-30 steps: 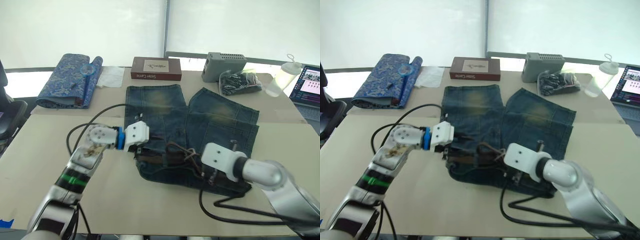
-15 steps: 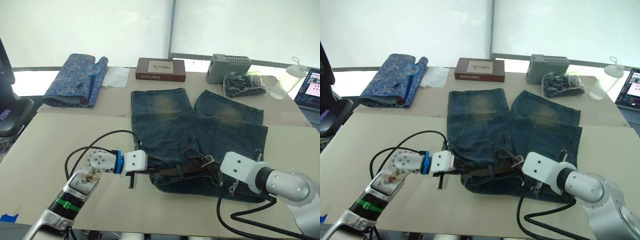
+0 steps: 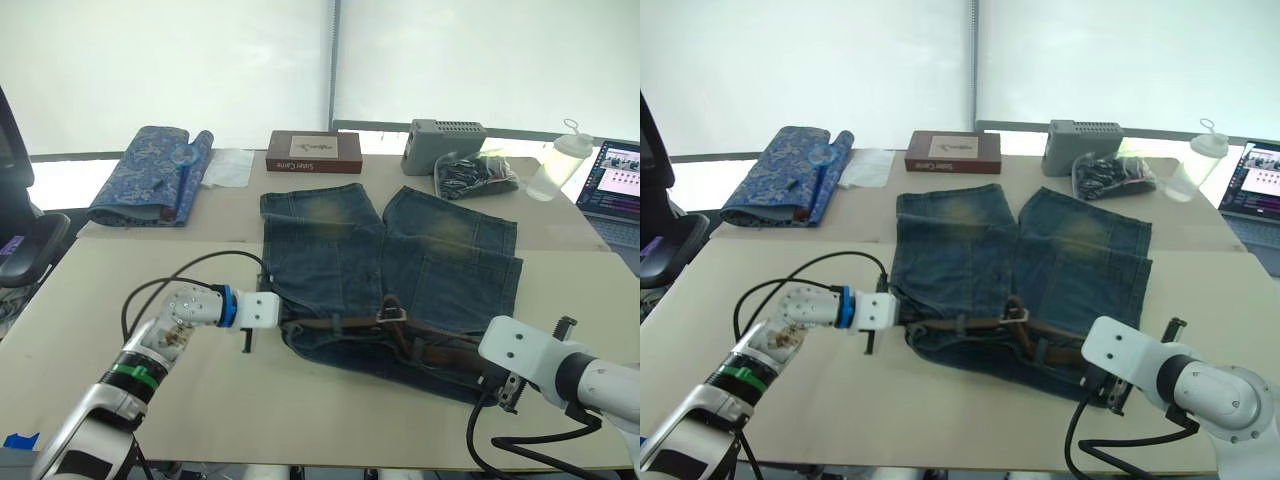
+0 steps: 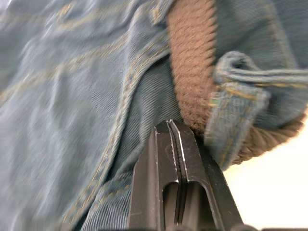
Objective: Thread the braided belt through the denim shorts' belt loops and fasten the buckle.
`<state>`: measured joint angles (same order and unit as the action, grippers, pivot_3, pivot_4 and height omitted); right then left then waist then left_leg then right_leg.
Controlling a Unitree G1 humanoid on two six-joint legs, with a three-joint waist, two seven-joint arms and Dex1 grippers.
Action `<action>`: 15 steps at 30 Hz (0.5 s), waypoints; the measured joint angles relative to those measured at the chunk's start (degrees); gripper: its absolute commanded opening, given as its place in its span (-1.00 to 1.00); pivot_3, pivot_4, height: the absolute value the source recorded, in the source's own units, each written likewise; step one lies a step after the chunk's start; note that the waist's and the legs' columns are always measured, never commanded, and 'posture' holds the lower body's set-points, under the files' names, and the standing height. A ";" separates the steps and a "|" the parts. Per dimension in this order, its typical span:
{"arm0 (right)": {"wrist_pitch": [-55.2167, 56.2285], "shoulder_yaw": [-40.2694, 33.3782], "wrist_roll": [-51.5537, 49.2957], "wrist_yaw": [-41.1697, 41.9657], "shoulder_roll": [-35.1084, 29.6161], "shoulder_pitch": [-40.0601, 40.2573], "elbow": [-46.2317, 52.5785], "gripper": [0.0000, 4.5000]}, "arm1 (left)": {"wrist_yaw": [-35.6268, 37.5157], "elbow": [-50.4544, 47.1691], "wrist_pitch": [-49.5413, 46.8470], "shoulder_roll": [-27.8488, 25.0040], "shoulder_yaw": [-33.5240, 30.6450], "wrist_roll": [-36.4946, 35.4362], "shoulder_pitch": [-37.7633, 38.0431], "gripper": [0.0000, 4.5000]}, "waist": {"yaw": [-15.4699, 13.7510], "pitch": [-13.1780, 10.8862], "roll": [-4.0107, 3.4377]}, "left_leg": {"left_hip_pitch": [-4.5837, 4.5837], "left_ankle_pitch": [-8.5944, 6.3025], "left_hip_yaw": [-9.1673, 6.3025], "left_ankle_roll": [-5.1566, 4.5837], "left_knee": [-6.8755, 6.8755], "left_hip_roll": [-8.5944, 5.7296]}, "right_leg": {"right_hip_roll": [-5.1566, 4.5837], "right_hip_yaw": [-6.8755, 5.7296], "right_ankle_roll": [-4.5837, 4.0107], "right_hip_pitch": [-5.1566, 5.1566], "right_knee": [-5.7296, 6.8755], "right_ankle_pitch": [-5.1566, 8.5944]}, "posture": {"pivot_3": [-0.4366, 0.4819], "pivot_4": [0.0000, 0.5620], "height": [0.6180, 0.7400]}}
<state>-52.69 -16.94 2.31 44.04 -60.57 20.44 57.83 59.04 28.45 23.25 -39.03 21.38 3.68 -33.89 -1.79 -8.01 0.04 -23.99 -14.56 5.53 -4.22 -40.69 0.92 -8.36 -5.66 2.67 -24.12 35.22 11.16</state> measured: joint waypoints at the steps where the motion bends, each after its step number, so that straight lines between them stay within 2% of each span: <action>1: 0.48 -0.89 0.77 0.25 -0.08 1.44 0.20 -1.00 | -0.29 3.01 1.04 -0.26 -0.05 0.65 -1.64 -0.98 | 0.01 0.04 -0.04 | 0.00 0.00 0.00 -0.01 0.03 -0.01 | 0.01 -0.01 -0.01 -0.01 0.00 0.01 | -0.05 -0.47 1.00; 4: 2.19 -2.54 2.19 0.78 -0.08 4.65 0.24 -1.00 | -1.22 9.16 4.20 -1.19 -0.19 1.85 -4.40 -0.98 | 0.32 0.05 -0.05 | -0.01 0.04 0.03 -0.08 0.05 -0.01 | 0.02 0.00 0.04 -0.03 -0.01 -0.02 | -0.05 -0.47 1.00; 9: 3.62 -2.59 3.39 0.86 0.43 5.64 1.07 -1.00 | -1.28 11.33 6.49 -1.22 -1.31 1.40 -4.03 -0.98 | 0.77 0.05 -0.01 | -0.02 0.00 0.03 -0.01 0.05 0.01 | -0.01 0.02 -0.05 -0.03 -0.06 0.03 | -0.05 -0.47 1.00; 10: 3.59 -2.58 2.95 0.86 1.63 5.35 1.27 -1.00 | -0.62 11.03 6.18 -1.38 -2.21 0.47 -3.22 -0.98 | 0.91 0.05 0.02 | -0.02 -0.01 0.01 0.00 0.06 0.02 | 0.00 0.02 -0.07 -0.04 -0.07 0.04 | -0.05 -0.47 1.00; 12: 3.57 -2.56 -1.77 0.56 8.09 3.56 1.07 -1.00 | 2.49 6.83 1.16 -2.54 -5.77 -4.69 1.02 -0.98 | 1.53 0.04 0.30 | -0.01 0.00 0.02 0.00 0.29 0.08 | 0.02 0.06 -0.08 -0.10 -0.11 0.05 | -0.05 -0.47 1.00; 14: 3.70 -1.87 -7.53 0.27 12.21 3.34 0.95 -0.66 | 5.76 0.34 -8.38 -3.75 -9.08 -11.01 5.74 -1.00 | 1.89 -0.02 0.36 | -0.08 0.14 0.01 -0.19 0.41 0.08 | -0.01 0.13 0.07 -0.10 -0.09 -0.01 | -0.05 -0.47 1.00; 15: 3.98 -1.87 -11.16 -0.47 14.75 3.53 0.91 -0.56 | 7.06 -5.23 -17.02 -4.68 -10.67 -14.95 8.54 -1.00 | 1.85 -0.10 0.46 | -0.18 0.16 -0.07 -0.21 0.43 0.07 | 0.01 0.13 0.18 -0.13 -0.08 0.00 | -0.05 -0.47 1.00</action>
<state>-48.71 -18.80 -8.85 43.58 -45.82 23.98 58.74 66.10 23.23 6.23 -43.70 10.71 -11.28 -25.35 0.06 -8.12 0.50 -24.18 -14.41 5.45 -4.43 -40.26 0.99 -8.34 -5.53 2.85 -24.25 35.13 11.16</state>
